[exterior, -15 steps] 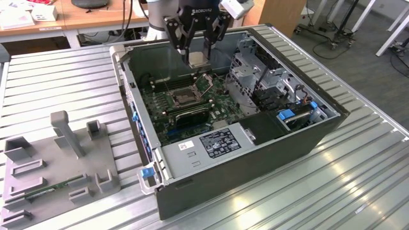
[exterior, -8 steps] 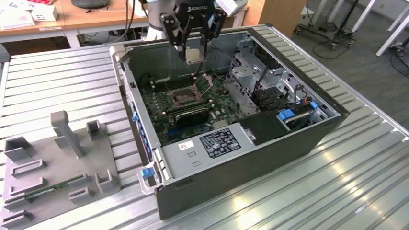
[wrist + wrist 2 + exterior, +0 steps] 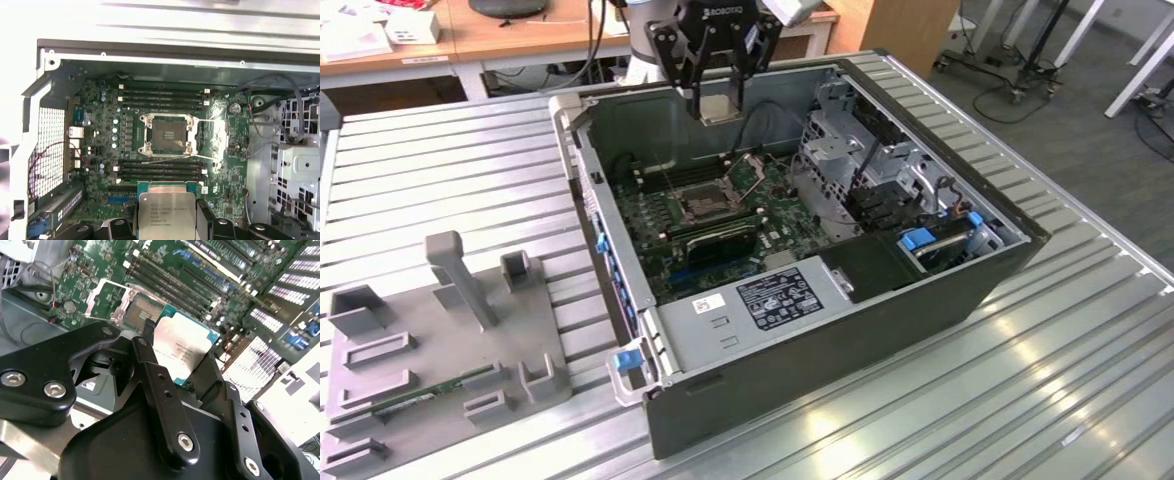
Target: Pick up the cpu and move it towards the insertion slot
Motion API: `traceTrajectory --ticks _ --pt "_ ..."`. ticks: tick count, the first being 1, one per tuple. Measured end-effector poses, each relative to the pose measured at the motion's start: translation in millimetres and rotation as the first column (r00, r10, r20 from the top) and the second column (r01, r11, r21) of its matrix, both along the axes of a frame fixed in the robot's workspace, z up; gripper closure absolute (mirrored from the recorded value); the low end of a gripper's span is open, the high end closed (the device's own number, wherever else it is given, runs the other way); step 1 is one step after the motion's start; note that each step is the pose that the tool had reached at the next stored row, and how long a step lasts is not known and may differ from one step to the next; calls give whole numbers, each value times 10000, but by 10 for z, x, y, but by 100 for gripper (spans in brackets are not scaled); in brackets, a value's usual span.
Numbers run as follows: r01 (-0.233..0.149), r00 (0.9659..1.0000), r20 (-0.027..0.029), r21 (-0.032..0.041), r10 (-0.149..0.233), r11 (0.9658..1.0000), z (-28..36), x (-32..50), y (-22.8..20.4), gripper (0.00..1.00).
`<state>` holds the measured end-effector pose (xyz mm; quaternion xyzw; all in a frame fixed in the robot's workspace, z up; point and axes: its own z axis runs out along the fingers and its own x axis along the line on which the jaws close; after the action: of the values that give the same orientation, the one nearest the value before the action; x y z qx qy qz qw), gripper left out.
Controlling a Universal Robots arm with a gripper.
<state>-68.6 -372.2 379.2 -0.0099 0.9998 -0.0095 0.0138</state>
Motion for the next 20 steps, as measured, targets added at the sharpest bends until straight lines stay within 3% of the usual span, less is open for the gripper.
traceTrajectory --ticks 4,12,20 --pt "-1 10000 0 0 1 10000 -20 2 47 45" --pt "-1 10000 1 0 1 10000 -151 14 115 45" --pt "-1 10000 -1 -1 1 10000 -258 84 263 45"
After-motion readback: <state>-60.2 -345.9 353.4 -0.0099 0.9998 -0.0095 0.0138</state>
